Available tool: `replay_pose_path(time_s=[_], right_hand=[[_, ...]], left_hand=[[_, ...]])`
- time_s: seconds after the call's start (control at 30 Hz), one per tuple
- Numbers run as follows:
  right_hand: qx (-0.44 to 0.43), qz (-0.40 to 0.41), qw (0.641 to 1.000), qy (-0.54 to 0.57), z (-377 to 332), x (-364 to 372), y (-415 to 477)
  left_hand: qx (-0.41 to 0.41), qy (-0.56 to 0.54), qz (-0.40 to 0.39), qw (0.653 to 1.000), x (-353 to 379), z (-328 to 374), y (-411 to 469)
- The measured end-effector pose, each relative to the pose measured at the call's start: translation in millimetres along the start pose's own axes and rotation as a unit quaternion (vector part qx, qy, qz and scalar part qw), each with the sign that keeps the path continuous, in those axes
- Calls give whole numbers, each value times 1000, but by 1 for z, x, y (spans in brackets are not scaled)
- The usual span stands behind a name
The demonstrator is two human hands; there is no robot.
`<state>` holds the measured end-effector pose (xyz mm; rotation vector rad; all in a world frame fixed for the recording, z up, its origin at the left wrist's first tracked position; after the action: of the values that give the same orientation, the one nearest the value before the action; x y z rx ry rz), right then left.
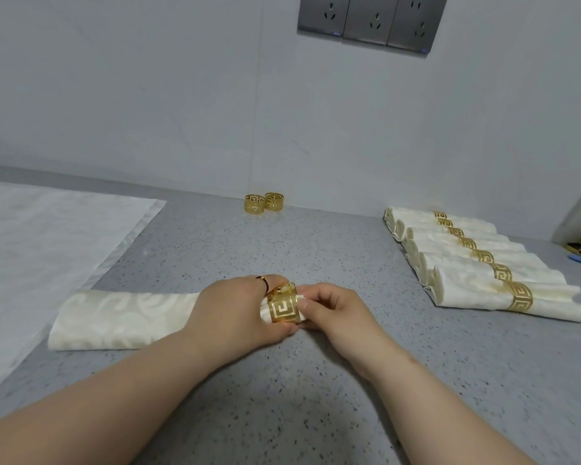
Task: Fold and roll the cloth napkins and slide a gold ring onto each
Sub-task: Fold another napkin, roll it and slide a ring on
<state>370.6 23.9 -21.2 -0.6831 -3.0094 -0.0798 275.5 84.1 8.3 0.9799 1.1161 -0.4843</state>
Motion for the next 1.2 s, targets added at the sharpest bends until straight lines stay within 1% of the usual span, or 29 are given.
replay_pose_path(time_s=[0.1, 0.2, 0.37, 0.43, 0.53, 0.63, 0.7, 0.83, 0.97, 1.07, 1.13, 1.2], right_hand=[[-28, 50, 998, -29, -8, -14, 2], [-28, 85, 996, -26, -11, -29, 4], [-18, 133, 991, -31, -12, -53, 5], [-2, 148, 989, 4, -11, -62, 6], [33, 161, 982, 97, -7, -71, 4], [42, 188, 974, 118, -9, -80, 3], [47, 191, 976, 97, -11, -83, 3], [76, 157, 985, 9, -7, -79, 4], [73, 141, 987, -19, -9, -75, 3], [72, 139, 987, -37, -9, -72, 1], [70, 145, 985, -63, -9, -71, 1], [70, 139, 983, -97, -9, -67, 1]], left_hand=[[7, 31, 6, 999, -2, -2, 1], [17, 89, 31, 995, -5, -2, 2], [0, 118, 11, 993, -2, -8, 4], [-5, 120, 8, 993, -2, -13, 4], [-13, 126, 0, 992, -1, -19, 5], [-12, 132, -7, 991, 0, -20, 5], [-10, 132, 0, 991, -1, -20, 5], [-1, 133, 19, 991, -4, -19, 4], [34, 151, 30, 987, -8, -10, 3], [46, 153, 46, 986, -13, -7, 2], [61, 158, 39, 985, -15, -4, 2], [84, 179, 47, 979, -14, -2, 4]])
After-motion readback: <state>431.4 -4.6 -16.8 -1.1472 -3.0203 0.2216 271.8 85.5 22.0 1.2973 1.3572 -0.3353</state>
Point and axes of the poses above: each hand's wrist, its own y-axis towards the middle knuckle, its own x-axis out of the palm, z = x × y, the point moved 8 cm from there along y, towards the middle knuckle, and after that the axes turned 14 degrees about y, right-handed, at the moved point
